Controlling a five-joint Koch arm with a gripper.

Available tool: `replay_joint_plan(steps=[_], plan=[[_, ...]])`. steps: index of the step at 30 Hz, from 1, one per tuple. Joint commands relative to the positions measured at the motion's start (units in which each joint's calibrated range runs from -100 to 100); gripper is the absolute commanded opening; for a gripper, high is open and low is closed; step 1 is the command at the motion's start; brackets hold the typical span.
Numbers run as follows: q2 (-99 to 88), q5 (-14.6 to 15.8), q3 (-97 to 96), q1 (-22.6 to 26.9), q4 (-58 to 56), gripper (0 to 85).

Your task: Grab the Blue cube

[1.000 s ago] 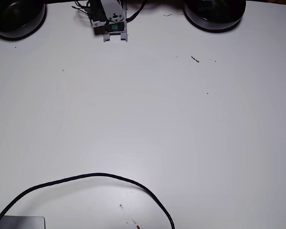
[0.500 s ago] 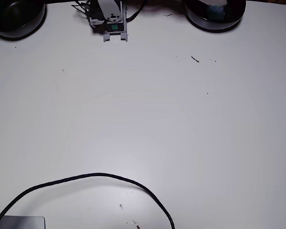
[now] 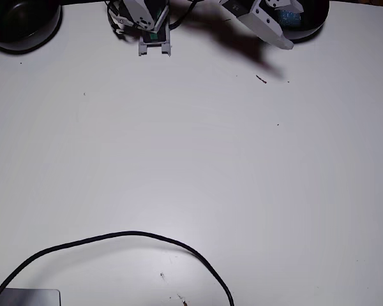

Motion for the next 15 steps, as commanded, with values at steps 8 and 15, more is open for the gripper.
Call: replay_joint_plan(steps=[8,15], plan=[[-7.0,1.3,-1.6,-12.8,0.1,46.4],[-6.3,1.9,-7.1,-19.8,3.3,46.4]])
